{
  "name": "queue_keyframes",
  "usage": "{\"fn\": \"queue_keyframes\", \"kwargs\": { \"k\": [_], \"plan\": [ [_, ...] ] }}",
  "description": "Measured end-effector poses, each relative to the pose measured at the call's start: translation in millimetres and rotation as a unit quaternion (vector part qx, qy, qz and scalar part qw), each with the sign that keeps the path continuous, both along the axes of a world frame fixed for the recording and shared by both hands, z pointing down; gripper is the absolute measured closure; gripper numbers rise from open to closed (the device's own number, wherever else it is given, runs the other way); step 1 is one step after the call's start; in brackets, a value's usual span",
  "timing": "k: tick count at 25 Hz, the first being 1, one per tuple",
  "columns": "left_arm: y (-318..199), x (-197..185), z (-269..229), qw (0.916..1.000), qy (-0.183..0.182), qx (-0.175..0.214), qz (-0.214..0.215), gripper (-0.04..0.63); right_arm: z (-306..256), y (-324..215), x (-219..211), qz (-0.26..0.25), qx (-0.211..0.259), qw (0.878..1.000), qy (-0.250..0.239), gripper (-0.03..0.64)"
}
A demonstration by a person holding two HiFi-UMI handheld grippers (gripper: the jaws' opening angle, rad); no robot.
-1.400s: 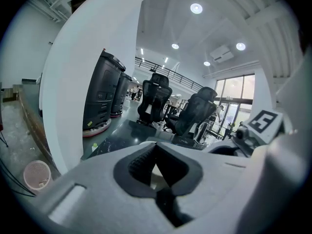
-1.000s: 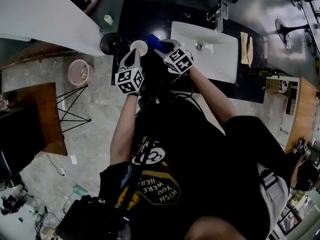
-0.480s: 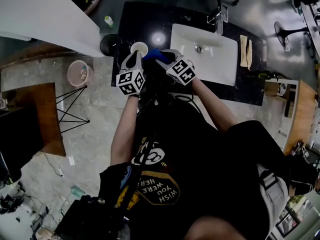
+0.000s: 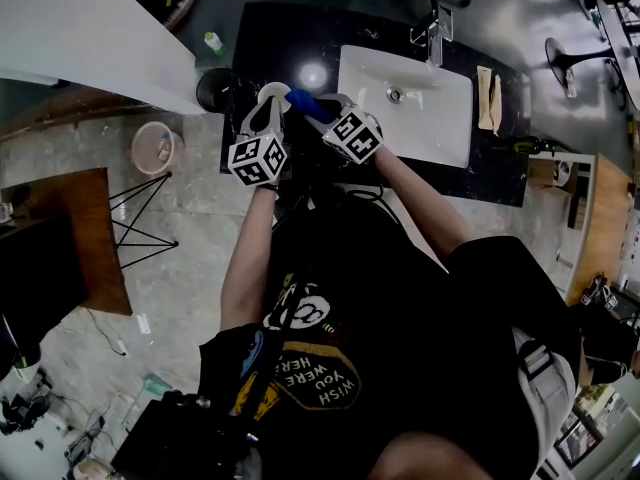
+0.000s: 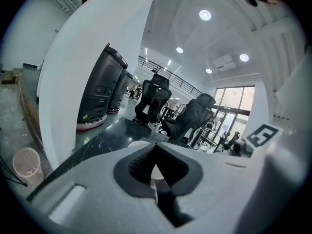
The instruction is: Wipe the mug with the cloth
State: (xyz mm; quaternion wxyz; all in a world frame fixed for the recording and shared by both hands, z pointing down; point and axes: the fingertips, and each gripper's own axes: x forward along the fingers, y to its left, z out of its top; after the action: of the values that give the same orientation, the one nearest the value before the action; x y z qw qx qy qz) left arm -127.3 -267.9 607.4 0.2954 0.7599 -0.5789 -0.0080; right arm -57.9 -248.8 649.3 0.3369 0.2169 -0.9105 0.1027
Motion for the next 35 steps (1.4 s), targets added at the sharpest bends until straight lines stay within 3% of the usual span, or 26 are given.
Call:
{"fn": "queue_keyframes", "kwargs": {
  "k": [3,7,9,13,18,20,23,25,30,35],
  "plan": [
    [0.4,-0.9,-0.5,1.0000,0.001,-0.002,0.000,0.591,6.4,21.9,8.2,-0.034,0.004,0.999,0.008,0.483],
    [3.8,-5.4,1.4,1.0000,0.000,-0.007,-0.004,0.591,-0.4,-34.0,34.5,0.069,-0.011,0.997,-0.017,0.483],
    [4.2,-6.8,2.5,1.0000,0.001,-0.007,-0.005,0.591,-0.4,-56.1,29.0,0.082,-0.006,0.997,-0.005,0.483],
    [6.3,-2.4,1.9,1.0000,0.006,-0.006,0.001,0.591,13.8,-35.8,-1.1,0.014,-0.009,0.999,0.046,0.482],
    [4.3,4.9,0.5,0.9999,0.001,-0.001,0.011,0.591,5.0,23.0,-3.7,-0.046,-0.054,0.997,-0.002,0.483],
    [4.8,4.5,0.1,0.9999,0.001,-0.002,0.011,0.591,1.1,19.5,4.3,-0.038,-0.048,0.998,-0.008,0.483],
    [7.9,1.2,0.1,1.0000,0.003,-0.006,0.004,0.591,-8.8,-18.2,20.8,0.038,-0.033,0.999,-0.017,0.483],
    [8.3,-2.5,0.0,1.0000,0.006,-0.007,0.001,0.591,-10.9,-38.8,19.4,0.060,-0.026,0.998,-0.012,0.483],
    [6.8,2.8,-1.2,0.9999,0.011,-0.003,0.007,0.591,13.3,-13.1,-2.5,-0.004,-0.042,0.998,0.037,0.482],
    [5.5,6.4,-2.7,1.0000,0.009,-0.001,0.005,0.591,18.6,39.6,0.3,-0.025,-0.065,0.998,0.000,0.483]
  ]
}}
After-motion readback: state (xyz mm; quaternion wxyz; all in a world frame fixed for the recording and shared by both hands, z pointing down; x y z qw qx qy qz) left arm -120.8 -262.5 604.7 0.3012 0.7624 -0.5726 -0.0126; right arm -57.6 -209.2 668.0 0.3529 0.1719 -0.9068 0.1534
